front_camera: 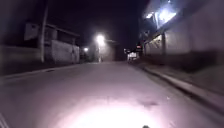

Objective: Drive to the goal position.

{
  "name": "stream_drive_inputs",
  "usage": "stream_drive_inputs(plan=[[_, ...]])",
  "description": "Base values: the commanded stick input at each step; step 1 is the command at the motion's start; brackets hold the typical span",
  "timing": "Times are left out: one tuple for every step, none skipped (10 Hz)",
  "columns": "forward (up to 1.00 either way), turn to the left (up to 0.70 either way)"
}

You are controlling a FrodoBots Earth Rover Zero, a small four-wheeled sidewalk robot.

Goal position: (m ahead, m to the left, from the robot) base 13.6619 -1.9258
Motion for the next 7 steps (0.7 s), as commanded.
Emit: stream_drive_inputs(plan=[[0.7, 0.01], [0.7, 0.01], [0.7, 0.01], [0.7, 0.01], [0.7, 0.01], [0.7, 0.01], [0.7, 0.01]])
